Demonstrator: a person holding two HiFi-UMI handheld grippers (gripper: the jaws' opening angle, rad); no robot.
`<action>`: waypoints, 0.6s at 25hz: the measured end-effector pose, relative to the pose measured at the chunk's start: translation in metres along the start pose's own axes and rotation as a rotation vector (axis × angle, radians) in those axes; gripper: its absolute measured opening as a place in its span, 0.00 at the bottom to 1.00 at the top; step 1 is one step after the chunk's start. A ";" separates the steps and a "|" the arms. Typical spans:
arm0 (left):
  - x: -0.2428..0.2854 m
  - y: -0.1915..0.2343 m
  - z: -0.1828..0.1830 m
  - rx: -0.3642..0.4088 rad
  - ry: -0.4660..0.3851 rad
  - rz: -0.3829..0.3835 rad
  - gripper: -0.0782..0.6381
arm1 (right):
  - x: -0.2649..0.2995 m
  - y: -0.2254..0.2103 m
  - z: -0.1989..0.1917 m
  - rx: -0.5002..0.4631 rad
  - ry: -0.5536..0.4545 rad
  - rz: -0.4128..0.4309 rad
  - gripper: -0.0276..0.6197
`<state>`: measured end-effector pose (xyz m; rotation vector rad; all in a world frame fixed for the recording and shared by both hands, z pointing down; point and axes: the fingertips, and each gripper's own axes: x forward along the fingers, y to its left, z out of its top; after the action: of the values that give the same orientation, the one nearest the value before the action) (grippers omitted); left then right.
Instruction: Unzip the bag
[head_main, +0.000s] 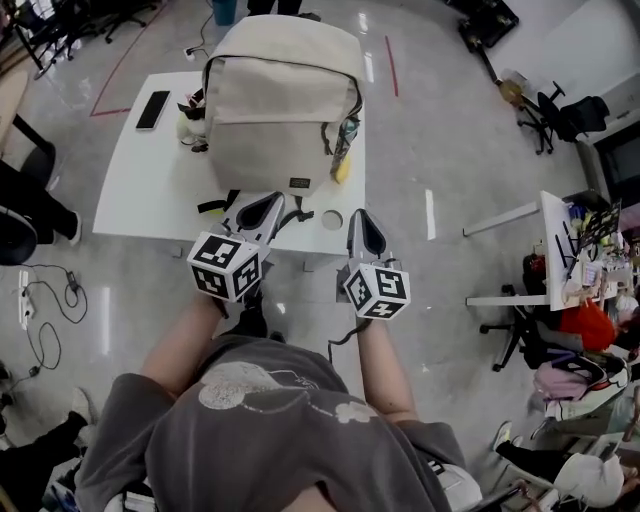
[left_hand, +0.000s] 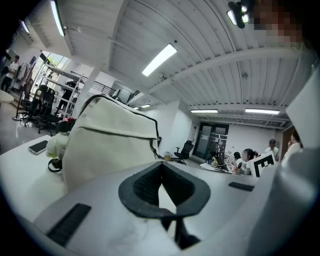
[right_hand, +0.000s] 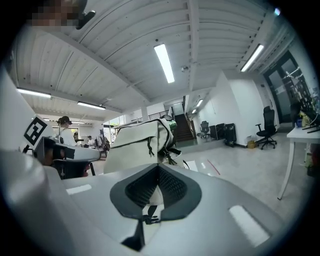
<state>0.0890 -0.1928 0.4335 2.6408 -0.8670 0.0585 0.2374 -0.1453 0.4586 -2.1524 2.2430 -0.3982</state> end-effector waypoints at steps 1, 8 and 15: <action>0.010 0.003 0.004 -0.002 -0.001 -0.010 0.12 | 0.008 -0.003 0.002 0.003 0.000 -0.010 0.04; 0.070 0.017 0.016 0.006 0.014 -0.092 0.12 | 0.051 -0.008 0.019 -0.038 -0.006 -0.053 0.04; 0.112 0.015 0.006 -0.024 0.072 -0.167 0.27 | 0.066 -0.029 0.019 -0.019 0.002 -0.139 0.04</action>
<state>0.1705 -0.2693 0.4498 2.6606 -0.6174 0.0993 0.2655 -0.2140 0.4567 -2.3266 2.1131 -0.3827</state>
